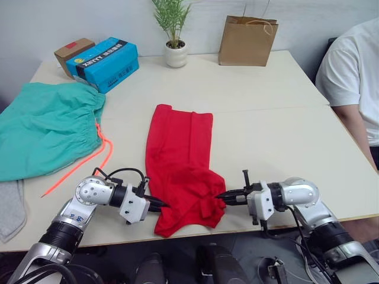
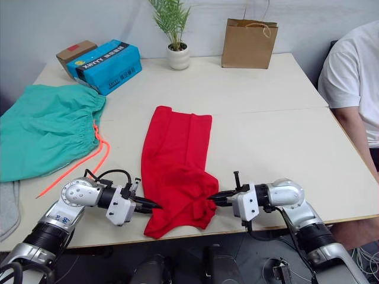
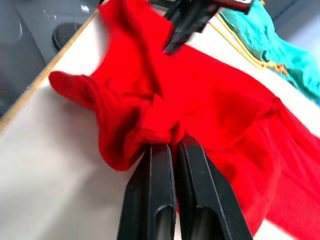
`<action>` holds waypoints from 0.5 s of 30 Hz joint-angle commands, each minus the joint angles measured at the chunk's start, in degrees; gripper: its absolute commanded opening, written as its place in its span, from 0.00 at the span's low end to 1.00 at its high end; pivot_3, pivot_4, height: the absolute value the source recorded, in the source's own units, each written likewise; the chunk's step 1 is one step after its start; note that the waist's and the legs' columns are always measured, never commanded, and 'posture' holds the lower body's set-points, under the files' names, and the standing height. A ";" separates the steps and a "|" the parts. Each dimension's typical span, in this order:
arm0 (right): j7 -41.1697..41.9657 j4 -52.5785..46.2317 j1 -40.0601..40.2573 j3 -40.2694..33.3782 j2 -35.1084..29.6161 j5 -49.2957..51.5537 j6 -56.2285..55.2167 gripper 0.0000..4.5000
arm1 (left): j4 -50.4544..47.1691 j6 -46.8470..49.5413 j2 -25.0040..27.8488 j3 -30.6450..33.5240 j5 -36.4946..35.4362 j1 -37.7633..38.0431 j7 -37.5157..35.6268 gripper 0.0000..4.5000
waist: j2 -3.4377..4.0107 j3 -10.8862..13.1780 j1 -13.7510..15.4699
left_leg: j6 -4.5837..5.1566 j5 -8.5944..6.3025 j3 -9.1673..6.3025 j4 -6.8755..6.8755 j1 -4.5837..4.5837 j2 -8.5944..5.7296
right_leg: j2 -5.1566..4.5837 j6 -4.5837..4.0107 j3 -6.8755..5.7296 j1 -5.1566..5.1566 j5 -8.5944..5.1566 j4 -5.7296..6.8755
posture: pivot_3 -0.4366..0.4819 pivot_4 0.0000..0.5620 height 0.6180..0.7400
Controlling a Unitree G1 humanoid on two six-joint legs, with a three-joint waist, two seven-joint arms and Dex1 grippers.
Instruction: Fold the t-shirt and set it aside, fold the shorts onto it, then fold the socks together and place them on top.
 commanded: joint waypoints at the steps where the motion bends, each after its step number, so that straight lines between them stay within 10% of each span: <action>1: 3.32 -9.98 2.00 -0.89 -4.05 8.15 13.99 0.00 | -6.80 9.35 2.29 0.91 -6.48 4.28 -1.53 0.00 | 0.04 0.03 -0.14 | -0.01 0.00 0.00 -0.01 0.01 0.02 | 0.01 -0.01 0.00 0.00 -0.01 0.02 | 0.48 0.27 1.00; 15: 8.87 -28.81 9.14 -8.02 -19.73 16.13 43.60 0.00 | -37.04 42.49 18.49 14.04 -21.22 29.55 0.16 0.00 | 0.11 0.11 0.07 | 0.02 -0.16 -0.21 -0.14 -0.02 0.02 | 0.02 -0.12 -0.10 -0.05 -0.16 -0.05 | 0.48 0.27 1.00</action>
